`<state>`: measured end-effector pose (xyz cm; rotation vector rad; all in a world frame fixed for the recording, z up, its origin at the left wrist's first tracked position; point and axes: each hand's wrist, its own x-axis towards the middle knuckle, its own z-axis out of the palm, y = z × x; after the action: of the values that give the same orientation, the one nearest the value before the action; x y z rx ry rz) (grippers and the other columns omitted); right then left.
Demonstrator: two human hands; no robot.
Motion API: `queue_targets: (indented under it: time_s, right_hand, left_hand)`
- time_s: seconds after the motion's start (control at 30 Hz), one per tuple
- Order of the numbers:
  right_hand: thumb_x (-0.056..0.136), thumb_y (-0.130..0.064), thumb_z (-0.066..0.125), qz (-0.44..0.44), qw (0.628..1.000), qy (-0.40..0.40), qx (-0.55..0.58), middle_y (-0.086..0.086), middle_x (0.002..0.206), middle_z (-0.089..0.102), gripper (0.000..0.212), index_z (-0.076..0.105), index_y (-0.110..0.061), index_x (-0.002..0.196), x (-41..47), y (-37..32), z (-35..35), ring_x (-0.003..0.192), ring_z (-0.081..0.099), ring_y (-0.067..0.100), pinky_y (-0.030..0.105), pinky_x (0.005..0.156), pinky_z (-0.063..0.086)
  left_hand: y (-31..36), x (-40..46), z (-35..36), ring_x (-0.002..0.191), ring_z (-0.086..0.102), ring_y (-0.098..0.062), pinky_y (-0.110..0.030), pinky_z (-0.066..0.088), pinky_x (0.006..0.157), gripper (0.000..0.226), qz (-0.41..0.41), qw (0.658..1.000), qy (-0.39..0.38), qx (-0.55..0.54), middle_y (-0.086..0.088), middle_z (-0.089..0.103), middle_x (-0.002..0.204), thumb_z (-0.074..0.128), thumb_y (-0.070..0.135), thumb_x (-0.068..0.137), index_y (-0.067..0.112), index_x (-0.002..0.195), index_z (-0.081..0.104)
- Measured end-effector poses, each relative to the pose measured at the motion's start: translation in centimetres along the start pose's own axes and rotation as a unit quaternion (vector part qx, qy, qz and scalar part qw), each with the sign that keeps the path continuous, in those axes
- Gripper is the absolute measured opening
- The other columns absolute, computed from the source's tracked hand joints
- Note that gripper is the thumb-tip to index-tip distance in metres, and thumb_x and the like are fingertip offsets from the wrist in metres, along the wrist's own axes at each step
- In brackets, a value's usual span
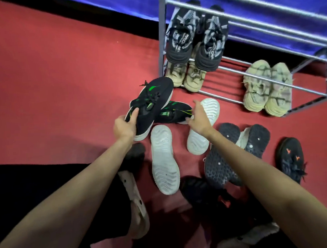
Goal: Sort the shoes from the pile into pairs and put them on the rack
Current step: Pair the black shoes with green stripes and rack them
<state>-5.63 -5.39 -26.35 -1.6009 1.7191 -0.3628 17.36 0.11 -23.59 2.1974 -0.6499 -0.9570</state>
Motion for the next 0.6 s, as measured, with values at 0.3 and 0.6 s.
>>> queue_targets:
  time_s: [0.3,0.6]
  right_hand:
    - [0.058,-0.027,0.088,-0.040,0.942,-0.145,-0.301,0.013,0.155,0.020,0.125,0.007,-0.008,0.151,5.8,0.1,3.2,0.141,0.024,0.034,0.047,0.115,0.026]
    - [0.067,-0.035,0.075,-0.060,0.917,-0.103,-0.380,0.020,0.133,0.034,0.100,0.019,-0.006,0.144,4.6,-1.4,3.0,0.123,0.034,0.040,0.051,0.101,0.032]
  left_hand:
    - [-1.9,2.6,0.5,0.062,0.044,-0.022,-0.033,0.034,0.055,0.051,-0.032,0.999,0.036,-0.015,0.003,0.041,0.054,0.061,0.051,0.085,0.016,0.055,0.040]
    - [-1.3,2.1,1.1,0.067,0.049,-0.023,-0.029,0.040,0.065,0.047,-0.050,0.996,0.041,-0.066,0.002,0.048,0.058,0.063,0.052,0.082,0.017,0.057,0.045]
